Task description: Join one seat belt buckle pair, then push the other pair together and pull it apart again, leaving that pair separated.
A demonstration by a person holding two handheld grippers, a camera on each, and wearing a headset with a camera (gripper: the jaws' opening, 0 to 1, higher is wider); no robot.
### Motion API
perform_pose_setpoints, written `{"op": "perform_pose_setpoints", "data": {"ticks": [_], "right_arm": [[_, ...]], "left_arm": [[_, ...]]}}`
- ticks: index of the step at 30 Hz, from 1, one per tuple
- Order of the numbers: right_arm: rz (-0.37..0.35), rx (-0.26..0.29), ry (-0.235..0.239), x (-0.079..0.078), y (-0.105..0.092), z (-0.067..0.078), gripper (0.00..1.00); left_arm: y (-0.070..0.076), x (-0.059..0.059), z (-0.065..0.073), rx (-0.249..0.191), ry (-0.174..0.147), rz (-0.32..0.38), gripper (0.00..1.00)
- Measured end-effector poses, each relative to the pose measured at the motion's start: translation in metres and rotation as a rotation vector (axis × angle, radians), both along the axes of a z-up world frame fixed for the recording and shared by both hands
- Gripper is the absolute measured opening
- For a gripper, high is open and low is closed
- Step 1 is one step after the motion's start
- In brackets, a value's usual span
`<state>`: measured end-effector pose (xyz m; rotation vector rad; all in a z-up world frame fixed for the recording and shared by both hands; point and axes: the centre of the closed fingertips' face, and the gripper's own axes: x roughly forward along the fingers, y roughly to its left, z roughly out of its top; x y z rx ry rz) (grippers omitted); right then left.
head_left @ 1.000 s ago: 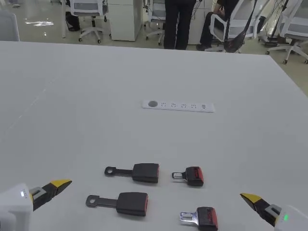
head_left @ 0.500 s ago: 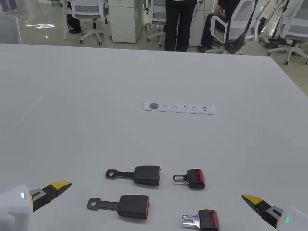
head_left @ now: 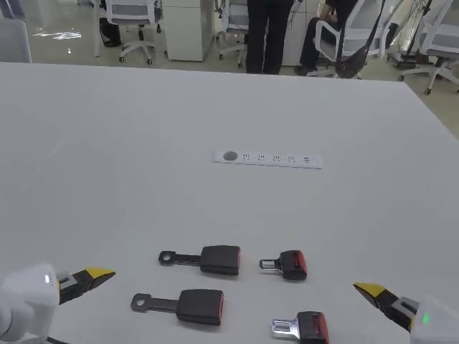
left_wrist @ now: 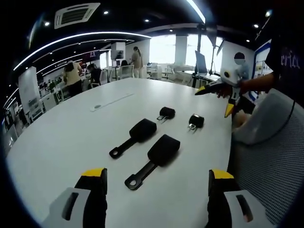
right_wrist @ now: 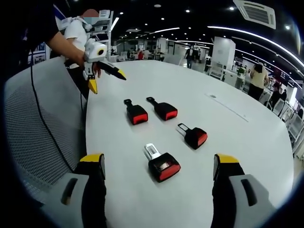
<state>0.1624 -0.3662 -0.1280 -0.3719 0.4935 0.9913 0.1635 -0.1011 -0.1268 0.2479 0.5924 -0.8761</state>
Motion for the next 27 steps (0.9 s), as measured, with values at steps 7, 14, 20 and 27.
{"op": "perform_pose_setpoints", "data": {"ticks": [7, 14, 20, 27], "right_arm": [[0.041, -0.028, 0.001, 0.003, 0.001, -0.002, 0.9], [0.106, -0.076, 0.003, 0.005, 0.002, -0.01, 0.83], [0.164, -0.109, 0.014, 0.006, 0.003, -0.017, 0.75], [0.223, -0.133, 0.011, 0.009, 0.005, -0.024, 0.66]], "left_arm": [[0.0, 0.015, -0.005, 0.028, 0.014, -0.037, 0.82], [-0.012, 0.023, -0.01, 0.075, 0.034, -0.088, 0.73], [-0.023, 0.025, -0.019, 0.137, 0.064, -0.17, 0.63], [-0.034, 0.024, -0.031, 0.203, 0.098, -0.239, 0.56]]}}
